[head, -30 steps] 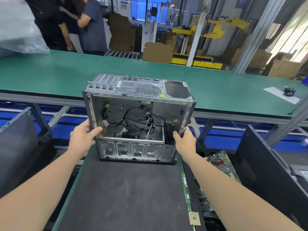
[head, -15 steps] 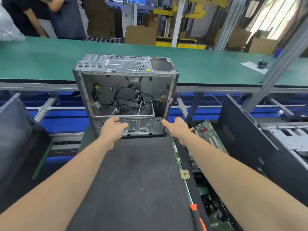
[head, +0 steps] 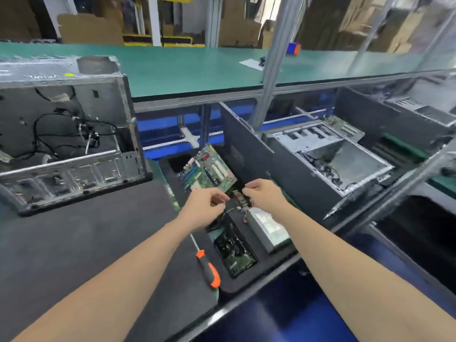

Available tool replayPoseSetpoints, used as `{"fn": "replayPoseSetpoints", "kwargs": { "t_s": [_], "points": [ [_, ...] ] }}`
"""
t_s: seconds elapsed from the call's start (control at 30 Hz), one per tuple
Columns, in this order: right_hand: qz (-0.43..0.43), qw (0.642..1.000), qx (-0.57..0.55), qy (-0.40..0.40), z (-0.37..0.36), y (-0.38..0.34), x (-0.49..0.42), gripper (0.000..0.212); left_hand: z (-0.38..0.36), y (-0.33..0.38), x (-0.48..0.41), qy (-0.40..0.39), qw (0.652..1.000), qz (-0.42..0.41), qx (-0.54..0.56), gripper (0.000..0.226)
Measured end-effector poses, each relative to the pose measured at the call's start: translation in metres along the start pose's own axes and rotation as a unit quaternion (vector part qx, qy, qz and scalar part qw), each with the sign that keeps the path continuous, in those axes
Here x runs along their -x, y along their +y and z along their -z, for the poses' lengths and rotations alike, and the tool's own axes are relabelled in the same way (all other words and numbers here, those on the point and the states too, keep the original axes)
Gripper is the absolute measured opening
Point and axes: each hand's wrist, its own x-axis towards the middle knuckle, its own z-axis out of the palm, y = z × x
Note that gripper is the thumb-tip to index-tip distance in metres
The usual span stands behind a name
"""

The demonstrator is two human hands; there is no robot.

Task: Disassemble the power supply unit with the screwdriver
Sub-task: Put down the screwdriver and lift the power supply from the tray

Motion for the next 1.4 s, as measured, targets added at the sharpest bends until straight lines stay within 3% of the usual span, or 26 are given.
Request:
{"fn": "replayPoseSetpoints", "kwargs": {
  "t_s": [0.1,0.17,0.23,0.37,0.5,0.63,0.87,1.07,1.17,1.27,1.4],
  "points": [
    [-0.036,0.999,0.009,0.003,0.029,0.053,0.000,0.028,-0.042,0.017,-0.016,-0.041,0.998,-0.016,-0.033,0.021],
    [-0.052,0.998,0.033,-0.011,0.039,0.085,-0.004,0.037,-0.068,0.023,-0.027,-0.060,0.997,-0.005,-0.051,0.024],
    [-0.061,0.993,0.090,-0.033,0.039,0.112,-0.007,0.059,-0.092,0.027,-0.036,-0.072,0.994,0.000,-0.082,0.033],
    [-0.081,0.979,0.165,-0.088,0.017,0.149,-0.007,0.103,-0.131,0.029,-0.054,-0.163,0.972,0.012,-0.167,0.072],
    [-0.041,0.965,0.256,-0.040,-0.007,0.162,-0.008,0.102,-0.156,0.032,-0.073,-0.164,0.955,0.012,-0.248,0.077],
    [-0.052,0.973,0.224,-0.009,-0.017,0.164,-0.012,0.096,-0.169,0.035,-0.081,-0.158,0.945,0.034,-0.283,0.086],
    [-0.020,0.974,0.222,0.040,-0.003,0.160,-0.008,0.087,-0.162,0.029,-0.081,-0.137,0.962,0.006,-0.237,0.091],
    [0.027,0.970,0.226,0.088,0.029,0.119,0.004,0.084,-0.125,0.021,-0.074,-0.049,0.998,-0.009,-0.049,0.110],
    [0.042,0.966,0.230,0.112,0.039,0.094,0.019,0.086,-0.108,0.023,-0.064,-0.015,0.999,0.000,0.043,0.090],
    [0.050,0.962,0.232,0.137,0.044,0.069,0.038,0.085,-0.089,0.025,-0.050,-0.011,0.998,-0.013,0.055,0.062],
    [0.066,0.956,0.239,0.153,0.043,0.042,0.063,0.086,-0.062,0.026,-0.029,-0.016,0.998,-0.019,0.057,0.056]
  ]
}}
